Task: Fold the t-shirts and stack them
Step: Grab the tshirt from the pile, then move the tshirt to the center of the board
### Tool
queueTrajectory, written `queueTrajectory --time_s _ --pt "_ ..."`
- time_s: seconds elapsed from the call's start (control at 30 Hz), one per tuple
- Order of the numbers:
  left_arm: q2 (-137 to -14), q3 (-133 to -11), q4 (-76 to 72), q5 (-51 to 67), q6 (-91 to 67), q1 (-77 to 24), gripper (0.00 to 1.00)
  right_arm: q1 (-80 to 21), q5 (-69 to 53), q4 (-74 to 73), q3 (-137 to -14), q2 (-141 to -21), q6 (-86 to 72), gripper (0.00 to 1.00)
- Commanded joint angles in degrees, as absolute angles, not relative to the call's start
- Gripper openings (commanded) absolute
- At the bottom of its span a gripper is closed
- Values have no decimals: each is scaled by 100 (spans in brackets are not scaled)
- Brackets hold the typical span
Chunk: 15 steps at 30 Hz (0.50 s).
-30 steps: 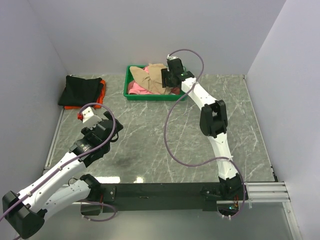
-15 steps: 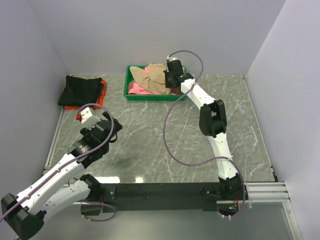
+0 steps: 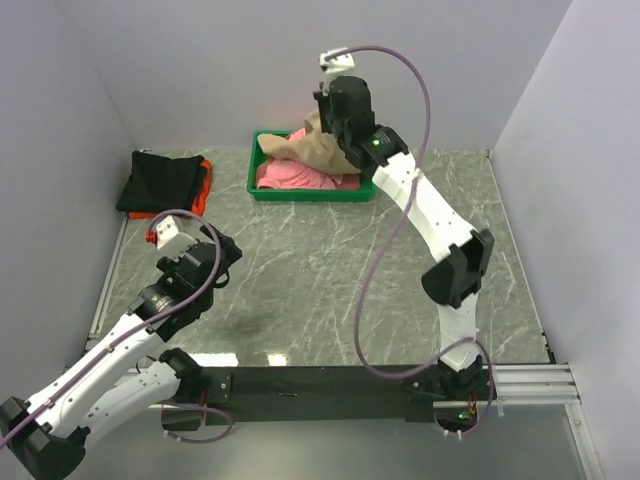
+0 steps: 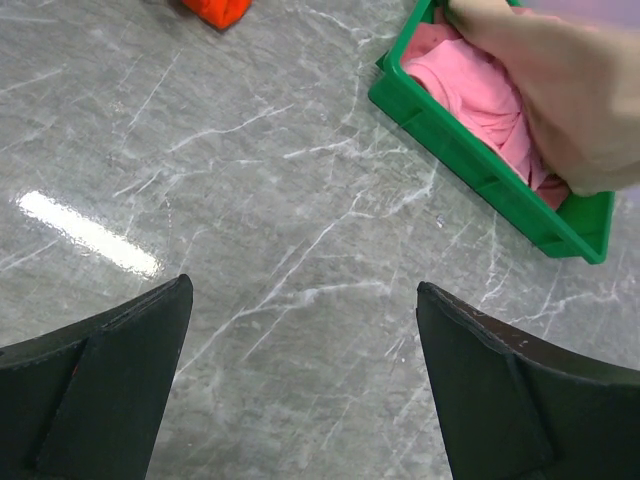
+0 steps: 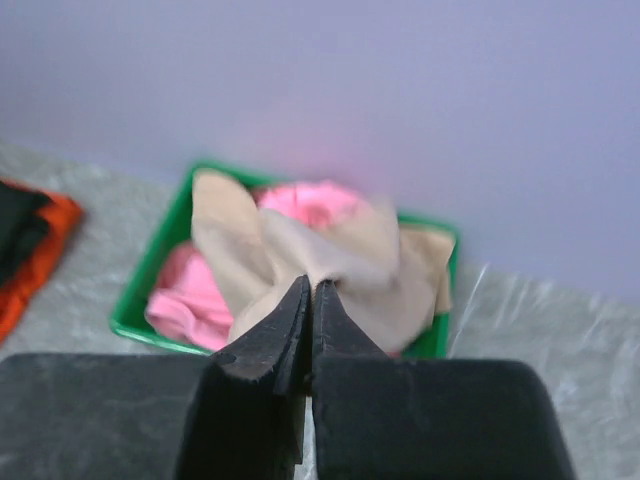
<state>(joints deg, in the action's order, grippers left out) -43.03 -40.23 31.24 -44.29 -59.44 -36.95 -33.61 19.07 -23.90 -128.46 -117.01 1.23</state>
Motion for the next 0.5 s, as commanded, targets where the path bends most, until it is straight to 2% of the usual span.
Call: queueTrajectory --time_s 0.0,0.17,0.37,0.47 --pt "-4096 -4069 3329 -4491 -5976 -3665 99 -3831 3145 -1565 -13095 -10978 1062 0" --pt "-3771 -4061 3428 -4413 -6196 -3674 99 -4508 3235 -1459 -13553 -10435 1230 0" --pt "-3630 -4192 3805 -4377 -6433 -3674 99 -5307 2971 -1160 -13350 -9476 1451 0" --pt "-3568 -4210 3814 -4220 -6434 -3674 99 -5370 2795 -1309 -13264 -9099 1162 0"
